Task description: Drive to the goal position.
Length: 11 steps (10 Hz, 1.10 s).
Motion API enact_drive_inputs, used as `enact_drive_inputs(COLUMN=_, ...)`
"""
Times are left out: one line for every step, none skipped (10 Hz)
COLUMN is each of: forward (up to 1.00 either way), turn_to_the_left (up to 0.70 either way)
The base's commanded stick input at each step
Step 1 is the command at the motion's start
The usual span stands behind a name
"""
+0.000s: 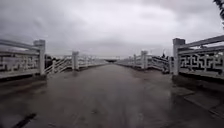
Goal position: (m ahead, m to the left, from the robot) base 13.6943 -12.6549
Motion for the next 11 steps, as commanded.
enact_drive_inputs(forward=0.69, turn_to_the_left=0.01)
enact_drive_inputs(forward=0.69, turn_to_the_left=0.01)
enact_drive_inputs(forward=0.69, turn_to_the_left=0.01)
enact_drive_inputs(forward=0.69, turn_to_the_left=0.01)
enact_drive_inputs(forward=0.69, turn_to_the_left=0.01)
enact_drive_inputs(forward=0.69, turn_to_the_left=0.01)
enact_drive_inputs(forward=0.69, turn_to_the_left=0.01)
enact_drive_inputs(forward=0.69, turn_to_the_left=0.01)
enact_drive_inputs(forward=0.69, turn_to_the_left=0.01)
enact_drive_inputs(forward=0.69, turn_to_the_left=0.01)
enact_drive_inputs(forward=0.69, turn_to_the_left=0.01)
